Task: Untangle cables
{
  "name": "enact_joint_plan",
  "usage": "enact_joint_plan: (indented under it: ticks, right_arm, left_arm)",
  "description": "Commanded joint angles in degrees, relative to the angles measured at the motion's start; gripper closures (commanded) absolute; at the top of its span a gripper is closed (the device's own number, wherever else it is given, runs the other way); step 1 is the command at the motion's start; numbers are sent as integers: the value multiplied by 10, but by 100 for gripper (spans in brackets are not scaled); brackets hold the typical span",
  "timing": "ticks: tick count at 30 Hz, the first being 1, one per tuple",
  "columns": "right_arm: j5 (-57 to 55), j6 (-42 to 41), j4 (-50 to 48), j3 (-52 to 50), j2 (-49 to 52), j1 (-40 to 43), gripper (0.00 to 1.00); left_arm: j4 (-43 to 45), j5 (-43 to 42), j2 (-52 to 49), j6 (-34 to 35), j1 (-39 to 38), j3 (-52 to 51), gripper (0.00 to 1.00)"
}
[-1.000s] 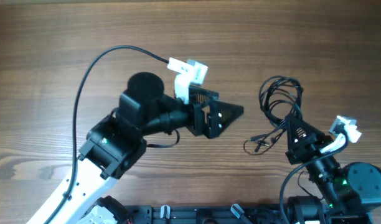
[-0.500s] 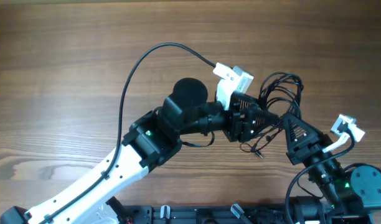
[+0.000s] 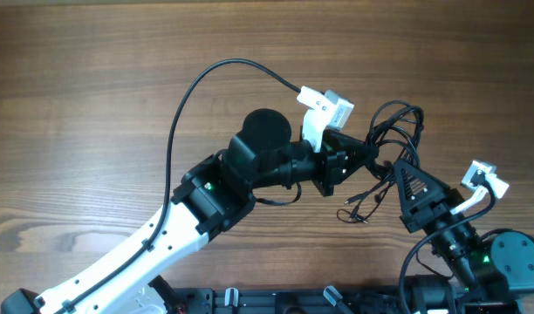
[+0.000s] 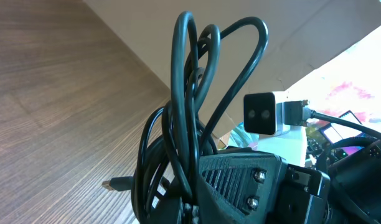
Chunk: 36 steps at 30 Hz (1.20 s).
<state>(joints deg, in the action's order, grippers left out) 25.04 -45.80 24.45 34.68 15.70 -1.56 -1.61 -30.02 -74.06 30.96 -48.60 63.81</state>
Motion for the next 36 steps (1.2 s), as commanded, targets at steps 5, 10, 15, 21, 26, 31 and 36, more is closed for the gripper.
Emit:
enact_joint_plan:
  ticks: [5,10,15,21,26,31,36]
  right_arm:
    - [-66,115,52,5,-3,2,96]
    - [-71,176,77,5,-3,2,96]
    - [-132,178,122,5,-3,2,96]
    - [-146,219,141,5,-3,2,96]
    - [-158,216,151,5,-3,2,96]
    - [-158,175,146,5,-3,2,96]
    - [-123,91,112,5,-3,2,96]
  left_arm:
    - [75,-66,-1,126,0,2,96]
    - [175,-90,0,181,1,2,96]
    - [202,-94,17,261,64,2,96]
    - [217,-94,28,439,160,2,96]
    - [178,-107,28,452,206,2,96]
    - [66,-152,28,316,211,2,60]
    - [-71,-156,28,307,195,2,44]
